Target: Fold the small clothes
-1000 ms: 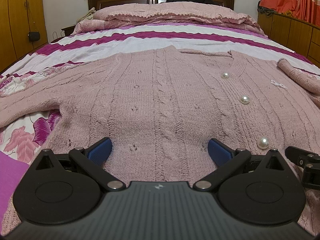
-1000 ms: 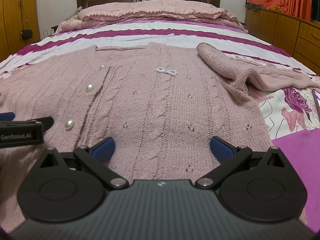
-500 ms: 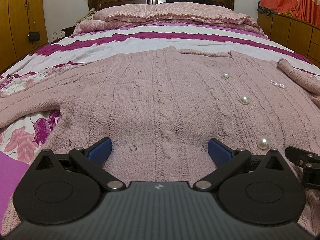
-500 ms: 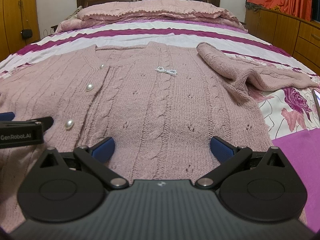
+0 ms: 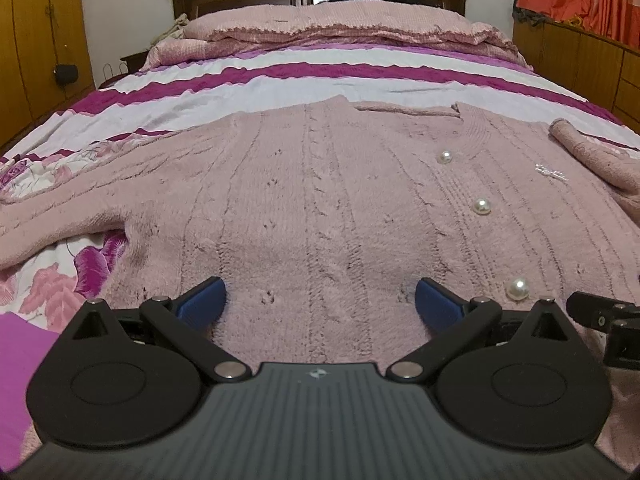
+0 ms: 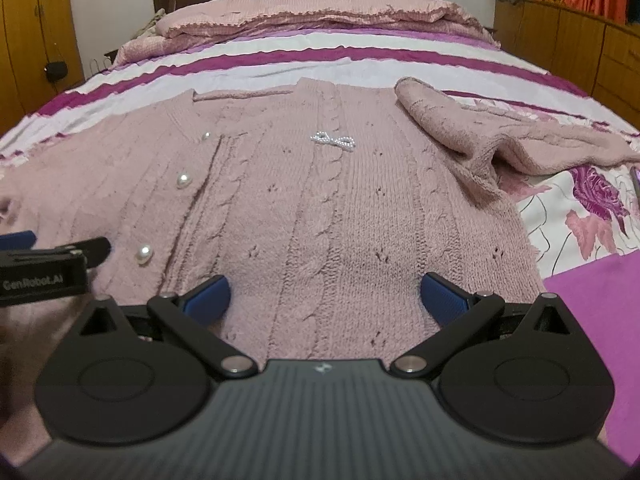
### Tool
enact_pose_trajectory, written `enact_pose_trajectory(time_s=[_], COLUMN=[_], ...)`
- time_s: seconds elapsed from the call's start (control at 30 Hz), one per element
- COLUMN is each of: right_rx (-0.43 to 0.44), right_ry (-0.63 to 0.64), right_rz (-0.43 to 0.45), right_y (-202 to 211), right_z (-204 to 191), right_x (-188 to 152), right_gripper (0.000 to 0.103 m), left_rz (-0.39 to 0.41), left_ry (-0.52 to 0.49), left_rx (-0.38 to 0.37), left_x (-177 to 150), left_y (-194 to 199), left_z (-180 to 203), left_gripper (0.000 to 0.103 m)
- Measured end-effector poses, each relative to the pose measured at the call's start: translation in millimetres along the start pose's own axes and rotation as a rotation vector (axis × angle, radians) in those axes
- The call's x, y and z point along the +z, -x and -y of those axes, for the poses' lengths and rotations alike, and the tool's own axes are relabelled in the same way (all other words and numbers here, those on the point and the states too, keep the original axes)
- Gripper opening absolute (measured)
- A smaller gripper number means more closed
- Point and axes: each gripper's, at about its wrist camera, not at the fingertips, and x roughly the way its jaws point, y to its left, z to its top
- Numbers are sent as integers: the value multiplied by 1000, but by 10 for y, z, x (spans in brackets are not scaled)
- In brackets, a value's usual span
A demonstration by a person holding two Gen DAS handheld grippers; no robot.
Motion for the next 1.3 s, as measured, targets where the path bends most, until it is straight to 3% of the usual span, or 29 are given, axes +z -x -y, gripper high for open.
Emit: enact_pose_trajectory(time_s=[0.3,0.47,0.63,0.8,1.07,1.3], right_rx=[132,140,109,98,5,-46], right_ry=[-92,-130,-178,-320,-514,-543], right_rz=[51,103,146,99,56,38], right_y=[310,471,501,281,-123,-517], right_z=[225,471,814,1257,1984,2332], right_x=[292,507,722,845,846,825], right_gripper=[103,103,103,103,103,103], left_rz=[-14,15,-7,-22,-51,-81], left_ry=[-47,-26,22,56,42,36], left_rx=[-51,-68,-98,-88,-55,-20], left_x=[279,548,754,787,793,806], left_y=[226,399,408,352,182,28], left_z=[105,132,134,168,197,222], left_gripper=[103,103,103,103,103,103])
